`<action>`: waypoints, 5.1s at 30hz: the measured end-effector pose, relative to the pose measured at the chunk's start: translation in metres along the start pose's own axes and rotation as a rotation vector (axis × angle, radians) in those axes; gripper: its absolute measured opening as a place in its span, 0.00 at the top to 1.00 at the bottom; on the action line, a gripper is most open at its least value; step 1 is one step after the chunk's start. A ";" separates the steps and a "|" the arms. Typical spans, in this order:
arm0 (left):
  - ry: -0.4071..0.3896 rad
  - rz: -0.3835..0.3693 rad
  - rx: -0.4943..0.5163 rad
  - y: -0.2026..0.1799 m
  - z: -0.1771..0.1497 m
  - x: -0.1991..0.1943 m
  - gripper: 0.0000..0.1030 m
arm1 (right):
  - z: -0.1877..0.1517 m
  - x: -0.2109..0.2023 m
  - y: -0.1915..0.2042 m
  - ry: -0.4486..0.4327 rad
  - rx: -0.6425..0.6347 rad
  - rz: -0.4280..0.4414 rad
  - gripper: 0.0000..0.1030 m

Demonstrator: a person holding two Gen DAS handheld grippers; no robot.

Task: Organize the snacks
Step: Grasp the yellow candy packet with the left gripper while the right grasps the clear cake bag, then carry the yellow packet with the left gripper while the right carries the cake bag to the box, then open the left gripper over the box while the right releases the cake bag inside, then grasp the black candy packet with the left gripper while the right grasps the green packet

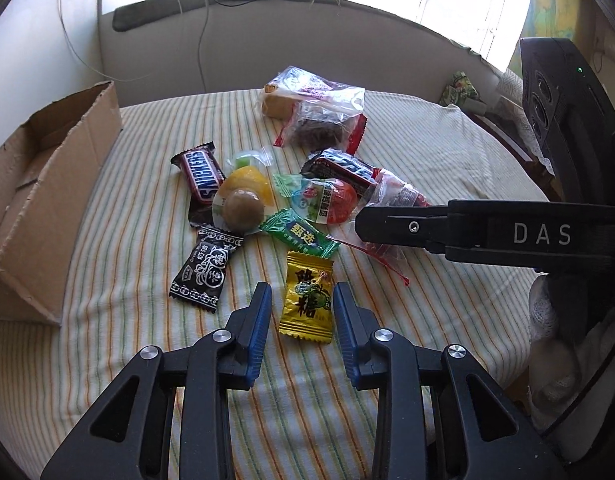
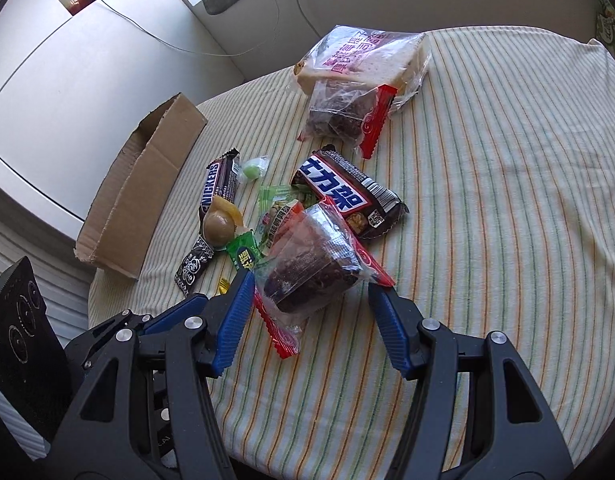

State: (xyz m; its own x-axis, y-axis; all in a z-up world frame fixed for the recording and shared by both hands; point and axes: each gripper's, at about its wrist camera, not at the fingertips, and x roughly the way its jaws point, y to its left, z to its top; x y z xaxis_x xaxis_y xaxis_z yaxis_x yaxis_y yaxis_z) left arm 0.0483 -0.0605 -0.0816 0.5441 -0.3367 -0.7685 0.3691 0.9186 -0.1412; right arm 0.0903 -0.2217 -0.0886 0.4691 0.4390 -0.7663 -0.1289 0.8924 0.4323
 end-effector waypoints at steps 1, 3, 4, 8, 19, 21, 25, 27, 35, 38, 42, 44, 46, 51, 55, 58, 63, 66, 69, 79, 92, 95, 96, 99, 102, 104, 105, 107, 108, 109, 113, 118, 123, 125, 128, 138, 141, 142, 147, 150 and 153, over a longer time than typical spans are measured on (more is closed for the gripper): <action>0.000 0.001 0.008 -0.001 0.000 0.001 0.71 | 0.001 0.001 0.000 0.001 -0.001 -0.003 0.40; -0.006 0.005 0.019 -0.003 -0.001 0.001 0.71 | 0.003 0.003 0.001 0.001 -0.001 -0.004 0.40; -0.007 0.006 0.021 -0.003 -0.002 0.002 0.71 | 0.003 0.003 0.000 0.000 -0.001 -0.004 0.40; -0.019 0.021 0.029 -0.004 -0.002 0.002 0.77 | 0.005 0.005 0.001 -0.004 -0.010 -0.006 0.45; -0.035 -0.001 -0.009 0.001 -0.005 -0.003 0.77 | 0.001 -0.002 -0.003 -0.027 -0.017 0.004 0.54; -0.039 -0.007 -0.021 0.003 -0.005 -0.006 0.77 | -0.001 -0.006 -0.002 -0.034 -0.020 0.001 0.54; -0.057 -0.008 -0.032 0.006 -0.004 -0.015 0.77 | -0.003 -0.014 0.001 -0.049 -0.029 -0.003 0.54; -0.071 -0.011 -0.040 0.009 -0.003 -0.021 0.77 | -0.001 -0.018 0.005 -0.060 -0.039 -0.005 0.54; -0.171 0.062 -0.075 0.040 0.012 -0.054 0.77 | 0.015 -0.030 0.044 -0.107 -0.132 0.003 0.54; -0.214 0.111 -0.101 0.060 0.017 -0.069 0.77 | 0.023 -0.027 0.065 -0.118 -0.181 0.014 0.54; -0.256 0.176 -0.144 0.090 0.021 -0.085 0.77 | 0.034 -0.022 0.098 -0.131 -0.251 0.032 0.54; -0.266 0.204 -0.173 0.106 0.021 -0.091 0.77 | 0.038 -0.019 0.116 -0.138 -0.293 0.041 0.54; -0.270 0.223 -0.203 0.122 0.019 -0.095 0.77 | 0.042 -0.013 0.133 -0.140 -0.333 0.044 0.54; -0.275 0.275 -0.266 0.153 0.013 -0.101 0.77 | 0.046 0.003 0.169 -0.131 -0.402 0.067 0.54; -0.277 0.303 -0.308 0.174 0.008 -0.104 0.77 | 0.044 0.020 0.196 -0.121 -0.453 0.082 0.54; -0.280 0.309 -0.330 0.186 0.007 -0.106 0.77 | 0.042 0.033 0.217 -0.109 -0.495 0.082 0.54; -0.288 0.318 -0.353 0.199 0.006 -0.109 0.77 | 0.036 0.056 0.245 -0.084 -0.553 0.070 0.54; -0.283 0.322 -0.356 0.204 0.005 -0.108 0.77 | 0.032 0.067 0.251 -0.066 -0.569 0.068 0.54; -0.276 0.325 -0.358 0.207 0.004 -0.106 0.77 | 0.030 0.077 0.256 -0.048 -0.589 0.064 0.54; -0.274 0.349 -0.361 0.207 0.004 -0.106 0.70 | 0.026 0.086 0.257 -0.036 -0.630 0.044 0.45; -0.292 0.355 -0.368 0.199 0.005 -0.116 0.70 | 0.029 0.058 0.232 -0.083 -0.574 0.064 0.44; -0.298 0.348 -0.354 0.191 0.007 -0.118 0.70 | 0.029 0.047 0.221 -0.099 -0.553 0.069 0.44; -0.301 0.343 -0.351 0.188 0.008 -0.119 0.70 | 0.029 0.044 0.217 -0.103 -0.549 0.067 0.44; -0.305 0.326 -0.334 0.177 0.010 -0.119 0.70 | 0.029 0.035 0.203 -0.117 -0.536 0.048 0.44; -0.303 0.307 -0.313 0.164 0.013 -0.116 0.70 | 0.030 0.025 0.186 -0.128 -0.514 0.031 0.44; -0.302 0.290 -0.304 0.156 0.014 -0.114 0.70 | 0.032 0.019 0.172 -0.136 -0.495 0.020 0.44; -0.300 0.282 -0.298 0.151 0.015 -0.113 0.70 | 0.033 0.016 0.166 -0.140 -0.487 0.011 0.44; -0.295 0.267 -0.285 0.143 0.016 -0.110 0.70 | 0.035 0.010 0.151 -0.148 -0.471 -0.011 0.44; -0.292 0.262 -0.278 0.139 0.016 -0.109 0.70 | 0.036 0.007 0.145 -0.152 -0.462 -0.021 0.44; -0.289 0.254 -0.271 0.134 0.017 -0.107 0.70 | 0.037 0.004 0.137 -0.156 -0.453 -0.032 0.44; -0.272 0.216 -0.243 0.118 0.019 -0.099 0.70 | 0.041 -0.006 0.109 -0.165 -0.417 -0.071 0.44; -0.240 0.161 -0.209 0.097 0.020 -0.086 0.70 | 0.041 -0.016 0.076 -0.161 -0.385 -0.104 0.44; -0.178 0.104 -0.186 0.078 0.017 -0.064 0.70 | 0.032 -0.014 0.058 -0.116 -0.379 -0.109 0.44; -0.155 0.083 -0.176 0.073 0.015 -0.057 0.70 | 0.026 -0.012 0.055 -0.093 -0.390 -0.103 0.44; -0.123 0.062 -0.170 0.066 0.012 -0.047 0.70 | 0.015 -0.008 0.054 -0.057 -0.405 -0.069 0.44; -0.046 0.047 -0.116 0.054 0.008 -0.020 0.70 | -0.001 0.026 0.063 0.057 -0.454 0.006 0.66; -0.035 0.055 -0.103 0.053 0.007 -0.017 0.70 | -0.001 0.033 0.064 0.069 -0.456 0.002 0.66; -0.033 0.057 -0.098 0.053 0.008 -0.016 0.70 | -0.001 0.034 0.065 0.070 -0.459 0.002 0.66; -0.021 0.060 -0.078 0.053 0.007 -0.011 0.70 | -0.002 0.039 0.071 0.072 -0.486 -0.019 0.66; -0.015 0.058 -0.066 0.051 0.007 -0.007 0.70 | -0.002 0.042 0.076 0.071 -0.504 -0.035 0.67; -0.011 0.061 -0.047 0.048 0.008 -0.004 0.70 | -0.003 0.042 0.077 0.069 -0.511 -0.053 0.75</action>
State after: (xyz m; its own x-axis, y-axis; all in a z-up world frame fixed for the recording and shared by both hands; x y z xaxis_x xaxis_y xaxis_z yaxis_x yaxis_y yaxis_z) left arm 0.0697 -0.0170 -0.0808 0.5728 -0.2815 -0.7699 0.2990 0.9462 -0.1235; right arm 0.0976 -0.1344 -0.0892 0.4304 0.3825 -0.8176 -0.5251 0.8428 0.1179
